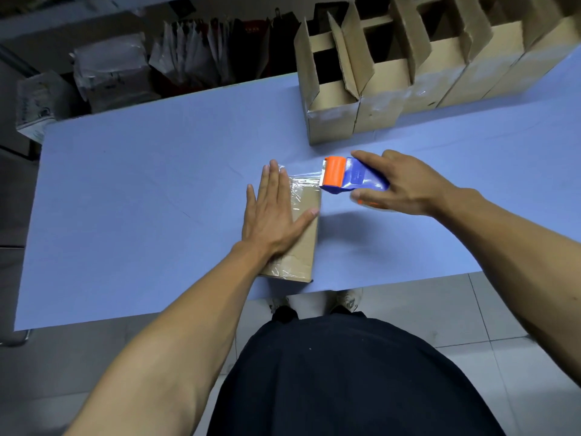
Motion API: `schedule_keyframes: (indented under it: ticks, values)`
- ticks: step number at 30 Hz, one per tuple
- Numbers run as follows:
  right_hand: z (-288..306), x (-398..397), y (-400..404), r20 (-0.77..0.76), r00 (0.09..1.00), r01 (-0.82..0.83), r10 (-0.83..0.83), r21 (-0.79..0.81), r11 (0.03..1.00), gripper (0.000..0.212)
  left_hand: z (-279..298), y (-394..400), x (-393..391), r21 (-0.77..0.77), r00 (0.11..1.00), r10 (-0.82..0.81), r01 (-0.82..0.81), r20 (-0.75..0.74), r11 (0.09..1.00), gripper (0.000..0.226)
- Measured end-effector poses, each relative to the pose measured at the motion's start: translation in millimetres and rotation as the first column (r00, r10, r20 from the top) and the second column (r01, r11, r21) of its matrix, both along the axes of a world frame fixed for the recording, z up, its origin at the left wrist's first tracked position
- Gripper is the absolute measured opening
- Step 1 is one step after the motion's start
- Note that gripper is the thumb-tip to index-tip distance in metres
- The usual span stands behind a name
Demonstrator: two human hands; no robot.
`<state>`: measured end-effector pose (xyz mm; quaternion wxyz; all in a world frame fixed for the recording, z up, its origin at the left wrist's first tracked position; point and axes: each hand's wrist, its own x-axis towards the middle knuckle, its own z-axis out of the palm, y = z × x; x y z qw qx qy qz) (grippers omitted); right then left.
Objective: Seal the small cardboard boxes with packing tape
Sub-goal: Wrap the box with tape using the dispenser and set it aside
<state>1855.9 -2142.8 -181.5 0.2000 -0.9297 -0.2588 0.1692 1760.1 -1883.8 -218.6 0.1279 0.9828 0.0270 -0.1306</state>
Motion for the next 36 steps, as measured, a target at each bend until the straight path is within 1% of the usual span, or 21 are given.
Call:
schedule_keyframes:
  ticks: [2,4,7,10,12,14,17,20,23,25,28,30,34,36]
  values:
    - [-0.9,-1.9,-17.9,0.006,1.000,0.031,-0.031,-0.016,0.999,0.073,1.0,-1.1,1.3,0.005,1.000,0.003,-0.003,-0.002,1.000,0.096]
    - [-1.5,-1.6,-22.9,0.033,0.999,0.024,-0.021,-0.069,0.997,0.074,3.1,-2.4,2.8,0.006,1.000,0.005,-0.005,-0.010,1.000,0.097]
    - [1.6,0.3,-12.9,0.105,0.992,-0.041,0.062,-0.196,0.980,0.080,3.5,-5.3,2.0,0.010,1.000,0.007,-0.007,-0.012,1.000,0.097]
    - [5.4,-0.9,-4.4,0.138,0.984,-0.069,0.116,-0.310,0.948,0.087,3.9,-5.6,2.5,0.012,1.000,0.014,-0.014,-0.012,1.000,0.097]
    - [5.9,-4.4,4.9,0.180,0.971,-0.078,0.160,-0.392,0.916,0.089,4.4,-6.2,2.7,0.017,1.000,0.015,-0.015,-0.015,1.000,0.098]
    - [6.9,-6.2,20.3,0.227,0.956,-0.058,0.184,-0.469,0.881,0.082,4.2,-7.3,2.6,0.016,1.000,0.015,-0.014,-0.015,1.000,0.098]
    - [13.2,-6.2,43.5,0.246,0.958,0.007,0.145,-0.530,0.848,0.064,4.2,-8.3,1.5,-0.002,1.000,0.022,-0.022,-0.014,1.000,0.097]
    - [17.1,-4.9,57.0,0.252,0.960,0.037,0.122,-0.547,0.837,0.045,2.6,-7.8,2.2,0.003,1.000,0.012,-0.012,-0.002,1.000,0.096]
    - [16.9,-4.7,60.6,0.244,0.964,0.047,0.104,-0.545,0.837,0.039,0.6,-6.9,2.8,0.001,1.000,0.007,-0.007,-0.003,1.000,0.096]
    - [15.1,-5.1,55.2,0.211,0.974,0.040,0.081,-0.510,0.859,0.041,0.1,-5.7,2.7,-0.010,1.000,0.009,-0.009,0.000,1.000,0.097]
    - [8.2,-4.3,43.2,0.164,0.984,0.014,0.068,-0.455,0.890,0.051,0.2,-3.8,2.5,-0.037,1.000,0.020,-0.021,-0.009,0.999,0.097]
    - [6.9,-3.0,39.0,0.161,0.984,-0.003,0.081,-0.435,0.900,0.058,-0.1,-2.7,2.1,-0.031,1.000,0.019,-0.020,-0.001,0.999,0.097]
    - [8.7,1.8,31.7,0.152,0.982,-0.041,0.116,-0.429,0.902,0.066,-0.9,-1.4,1.6,-0.026,1.000,0.022,-0.022,-0.004,0.999,0.097]
    - [9.9,1.8,32.5,0.180,0.975,-0.039,0.134,-0.454,0.890,0.066,-1.1,-2.9,2.1,-0.022,1.000,0.023,-0.023,-0.005,0.999,0.098]
